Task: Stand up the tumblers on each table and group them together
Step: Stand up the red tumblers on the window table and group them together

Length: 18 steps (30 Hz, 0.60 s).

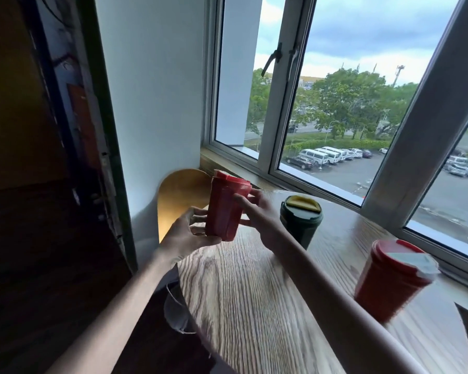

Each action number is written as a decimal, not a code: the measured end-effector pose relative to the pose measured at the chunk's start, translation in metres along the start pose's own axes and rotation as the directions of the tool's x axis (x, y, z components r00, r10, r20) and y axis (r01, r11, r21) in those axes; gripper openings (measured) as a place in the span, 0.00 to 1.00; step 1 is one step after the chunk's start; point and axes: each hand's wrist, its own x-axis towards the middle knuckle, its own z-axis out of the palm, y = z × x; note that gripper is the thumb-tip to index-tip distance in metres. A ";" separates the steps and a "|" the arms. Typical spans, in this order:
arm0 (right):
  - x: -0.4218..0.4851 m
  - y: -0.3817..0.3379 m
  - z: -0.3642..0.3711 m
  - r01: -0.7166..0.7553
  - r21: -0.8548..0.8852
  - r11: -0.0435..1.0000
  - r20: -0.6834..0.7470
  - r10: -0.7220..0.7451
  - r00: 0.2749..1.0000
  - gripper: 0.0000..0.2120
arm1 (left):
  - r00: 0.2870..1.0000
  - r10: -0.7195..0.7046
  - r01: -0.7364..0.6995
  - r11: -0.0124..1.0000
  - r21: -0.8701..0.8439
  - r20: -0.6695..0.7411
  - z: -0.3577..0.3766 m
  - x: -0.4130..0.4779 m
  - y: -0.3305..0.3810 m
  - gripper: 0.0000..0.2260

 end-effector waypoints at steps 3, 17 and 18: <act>-0.024 -0.002 -0.010 0.070 0.001 0.998 -0.016 -0.070 0.997 0.19 | 0.999 0.048 -0.048 0.998 -0.031 0.015 0.008 -0.017 0.003 0.25; -0.120 0.028 -0.055 0.199 -0.030 0.980 0.031 -0.198 0.980 0.29 | 0.981 0.096 -0.112 0.990 0.085 0.167 0.049 -0.069 -0.012 0.29; -0.124 0.029 -0.056 0.192 -0.028 0.981 0.036 -0.191 0.981 0.29 | 0.980 0.100 -0.117 0.989 0.090 0.169 0.051 -0.071 -0.013 0.29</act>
